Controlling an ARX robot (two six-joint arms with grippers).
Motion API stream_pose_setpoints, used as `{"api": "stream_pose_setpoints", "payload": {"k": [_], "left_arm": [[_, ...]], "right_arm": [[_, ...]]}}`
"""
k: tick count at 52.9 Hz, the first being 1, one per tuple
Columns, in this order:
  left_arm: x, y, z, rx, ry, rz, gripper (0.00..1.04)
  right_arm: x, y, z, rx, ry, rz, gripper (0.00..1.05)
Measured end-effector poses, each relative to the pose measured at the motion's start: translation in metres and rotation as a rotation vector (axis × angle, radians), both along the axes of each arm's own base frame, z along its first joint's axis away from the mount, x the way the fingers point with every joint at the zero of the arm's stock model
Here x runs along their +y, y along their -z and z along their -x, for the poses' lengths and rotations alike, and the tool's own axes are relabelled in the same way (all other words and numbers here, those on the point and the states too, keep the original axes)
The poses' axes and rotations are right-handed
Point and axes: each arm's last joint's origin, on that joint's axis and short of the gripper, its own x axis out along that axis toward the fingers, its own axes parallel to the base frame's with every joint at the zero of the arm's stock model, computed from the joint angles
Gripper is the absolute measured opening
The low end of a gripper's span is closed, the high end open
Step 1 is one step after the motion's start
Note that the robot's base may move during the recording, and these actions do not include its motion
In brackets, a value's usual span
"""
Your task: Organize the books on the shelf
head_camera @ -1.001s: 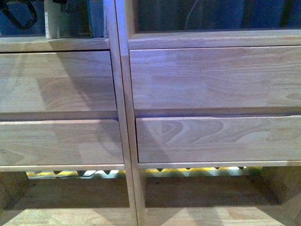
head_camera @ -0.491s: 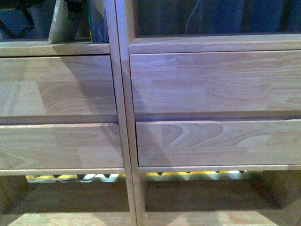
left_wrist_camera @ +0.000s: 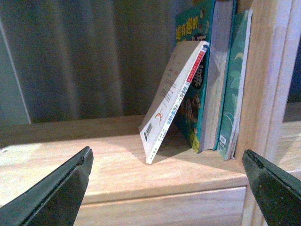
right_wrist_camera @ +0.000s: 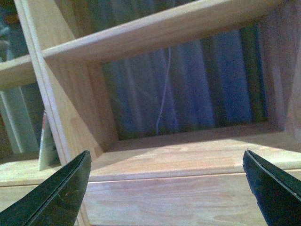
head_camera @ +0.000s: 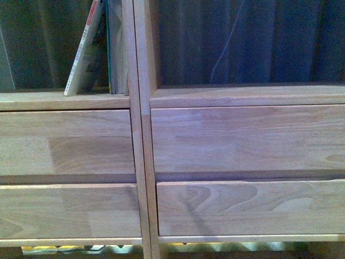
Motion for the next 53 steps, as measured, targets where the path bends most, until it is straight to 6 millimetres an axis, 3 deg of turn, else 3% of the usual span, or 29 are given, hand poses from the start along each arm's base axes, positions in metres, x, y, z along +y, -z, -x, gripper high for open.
{"api": "stream_pose_setpoints", "payload": {"k": [8,11,13,15,17,21,30,32,53], "left_arm": [[0.011,0.018,0.07,0.027,0.058,0.04,0.97],[0.01,0.033,0.104,0.14,-0.118,0.063,0.85],[0.009,0.055,0.126,0.21,-0.2,0.066,0.74],[0.007,0.066,0.133,0.214,-0.22,0.063,0.66],[0.006,0.072,0.136,0.216,-0.226,0.063,0.61],[-0.004,0.093,0.14,0.233,-0.214,0.054,0.4],[-0.005,0.117,0.146,0.23,-0.216,0.05,0.03],[-0.005,0.12,0.147,0.23,-0.215,0.048,0.03],[-0.005,0.144,0.155,0.221,-0.215,0.049,0.03]], "right_arm": [[0.011,0.016,0.0,0.051,0.013,0.027,0.97],[0.018,0.027,0.002,0.204,0.098,0.053,0.87],[0.023,0.042,0.005,0.325,0.124,0.097,0.77],[0.026,0.055,0.005,0.374,0.132,0.127,0.68],[0.027,0.062,0.004,0.384,0.133,0.143,0.63],[0.032,0.081,0.004,0.395,0.136,0.179,0.44],[0.044,0.106,0.004,0.396,0.145,0.199,0.07],[0.046,0.109,0.004,0.394,0.13,0.204,0.02],[0.047,0.135,0.005,0.396,0.13,0.208,0.03]]}}
